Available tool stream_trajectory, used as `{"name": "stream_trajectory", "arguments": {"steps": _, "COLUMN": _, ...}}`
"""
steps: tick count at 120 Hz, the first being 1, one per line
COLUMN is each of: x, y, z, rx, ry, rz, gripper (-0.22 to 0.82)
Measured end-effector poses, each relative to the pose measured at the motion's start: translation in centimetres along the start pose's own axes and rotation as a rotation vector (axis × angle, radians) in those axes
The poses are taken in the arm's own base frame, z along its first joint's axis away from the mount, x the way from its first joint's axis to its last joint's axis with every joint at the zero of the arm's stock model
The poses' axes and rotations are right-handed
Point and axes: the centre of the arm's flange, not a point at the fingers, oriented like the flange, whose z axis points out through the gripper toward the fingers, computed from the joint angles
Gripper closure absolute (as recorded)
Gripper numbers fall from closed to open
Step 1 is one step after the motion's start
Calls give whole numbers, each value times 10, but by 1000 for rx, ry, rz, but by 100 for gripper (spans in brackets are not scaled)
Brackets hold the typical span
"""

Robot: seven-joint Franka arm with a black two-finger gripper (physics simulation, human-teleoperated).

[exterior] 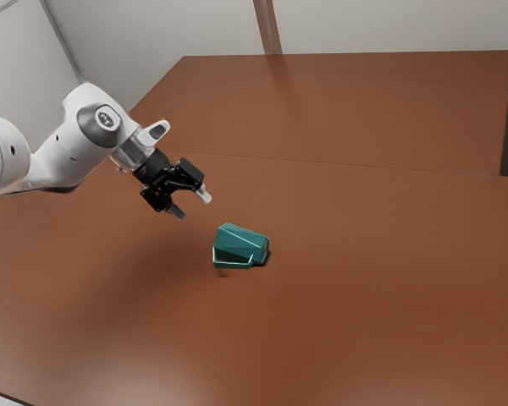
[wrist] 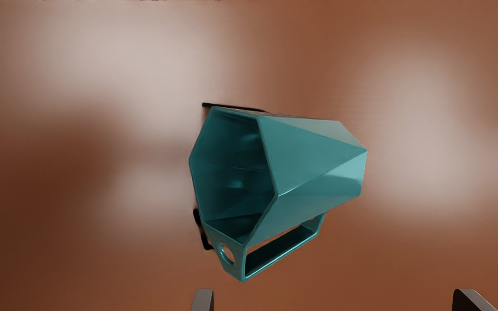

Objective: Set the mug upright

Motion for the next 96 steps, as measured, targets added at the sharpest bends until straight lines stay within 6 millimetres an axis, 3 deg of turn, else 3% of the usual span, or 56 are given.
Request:
{"name": "stream_trajectory", "arguments": {"steps": 27, "x": 17, "y": -33, "z": 42, "rx": -115, "ry": 37, "rz": -7, "gripper": 0}}
{"name": "stream_trajectory", "arguments": {"steps": 45, "x": 12, "y": -42, "z": 60, "rx": -169, "ry": 47, "rz": 14, "gripper": 0}}
{"name": "stream_trajectory", "arguments": {"steps": 63, "x": 13, "y": -47, "z": 77, "rx": -218, "ry": 58, "rz": 39, "gripper": 0}}
{"name": "stream_trajectory", "arguments": {"steps": 96, "x": 15, "y": -36, "z": 102, "rx": -288, "ry": 61, "rz": 103, "gripper": 1}}
